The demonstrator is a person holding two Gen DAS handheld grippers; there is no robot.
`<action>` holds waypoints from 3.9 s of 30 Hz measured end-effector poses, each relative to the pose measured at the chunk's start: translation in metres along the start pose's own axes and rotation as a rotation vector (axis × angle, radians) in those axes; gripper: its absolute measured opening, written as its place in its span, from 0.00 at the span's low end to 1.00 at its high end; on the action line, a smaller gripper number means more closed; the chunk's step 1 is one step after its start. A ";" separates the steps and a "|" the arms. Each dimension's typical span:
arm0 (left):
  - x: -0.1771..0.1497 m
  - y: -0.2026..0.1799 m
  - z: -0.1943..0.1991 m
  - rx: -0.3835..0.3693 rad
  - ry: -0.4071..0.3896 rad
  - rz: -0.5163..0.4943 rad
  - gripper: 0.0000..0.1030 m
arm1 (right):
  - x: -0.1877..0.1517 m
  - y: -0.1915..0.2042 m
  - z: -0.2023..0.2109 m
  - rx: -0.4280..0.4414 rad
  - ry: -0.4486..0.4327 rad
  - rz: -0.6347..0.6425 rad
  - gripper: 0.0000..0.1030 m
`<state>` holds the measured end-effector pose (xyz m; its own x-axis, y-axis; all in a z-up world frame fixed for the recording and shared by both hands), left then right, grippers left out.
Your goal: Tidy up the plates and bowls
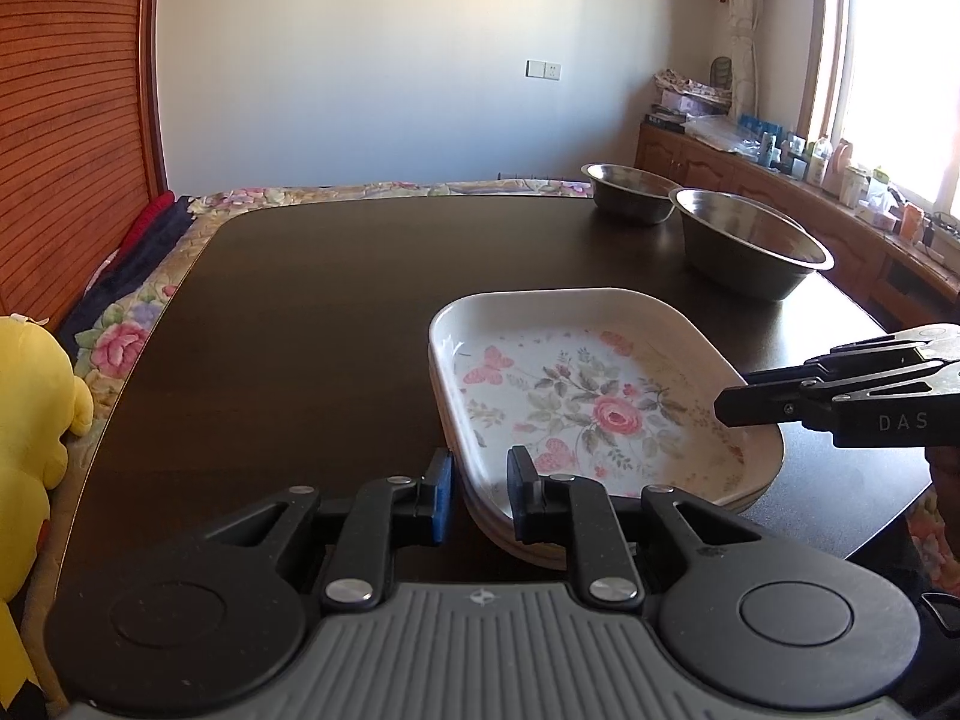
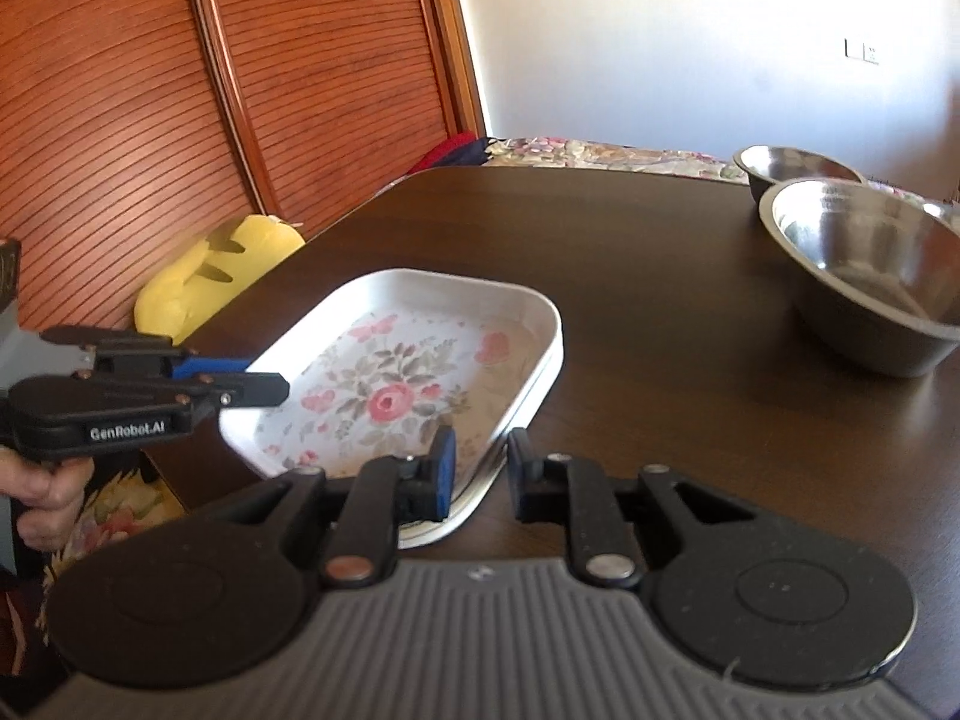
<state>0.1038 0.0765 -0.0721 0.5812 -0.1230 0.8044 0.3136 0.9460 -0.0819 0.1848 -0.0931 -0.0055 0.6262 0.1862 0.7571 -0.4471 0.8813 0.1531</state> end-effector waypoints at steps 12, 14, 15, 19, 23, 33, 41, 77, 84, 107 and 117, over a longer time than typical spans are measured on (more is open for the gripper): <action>0.015 0.005 0.010 0.032 -0.049 0.030 0.21 | 0.005 -0.006 0.013 0.001 -0.068 -0.030 0.20; 0.024 0.004 0.010 0.039 -0.068 0.029 0.21 | 0.009 -0.010 0.021 -0.011 -0.103 -0.028 0.20; 0.029 0.002 0.010 0.040 -0.077 0.028 0.21 | 0.011 -0.013 0.025 -0.019 -0.121 -0.028 0.20; 0.048 -0.012 0.004 0.033 -0.108 0.028 0.22 | 0.016 -0.033 0.041 -0.069 -0.197 -0.032 0.20; 0.064 -0.028 -0.008 0.025 -0.129 0.031 0.31 | 0.018 -0.062 0.053 -0.125 -0.254 -0.053 0.20; 0.099 -0.082 -0.059 -0.001 -0.117 -0.003 0.41 | 0.027 -0.145 0.074 -0.271 -0.392 -0.085 0.34; 0.122 -0.119 -0.095 -0.030 -0.119 -0.032 0.54 | 0.032 -0.200 0.060 -0.306 -0.422 -0.133 0.44; 0.139 -0.166 -0.163 -0.085 -0.042 -0.084 0.39 | 0.030 -0.241 0.031 -0.279 -0.347 -0.241 0.57; 0.138 -0.168 -0.167 -0.088 -0.032 -0.085 0.38 | 0.030 -0.243 0.031 -0.277 -0.343 -0.248 0.53; 0.135 -0.166 -0.151 -0.111 -0.030 -0.076 0.28 | 0.027 -0.246 0.029 -0.201 -0.346 -0.294 0.27; 0.127 -0.161 -0.117 -0.138 -0.060 -0.064 0.28 | 0.026 -0.219 0.052 -0.213 -0.369 -0.258 0.27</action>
<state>0.2151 -0.1260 -0.0258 0.5119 -0.1594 0.8441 0.4514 0.8860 -0.1064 0.2659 -0.3034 0.0140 0.4146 -0.1815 0.8917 -0.1431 0.9547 0.2608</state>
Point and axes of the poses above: each gripper's, at about its wrist camera, not at the fingertips, and z roughly against the way its jaws point, y to its left, x to its top, the point moved 5 cm from there along -z, roughly the way its jaws point, and after that the axes turned 2 degrees about -x, right-handed, at the moved point
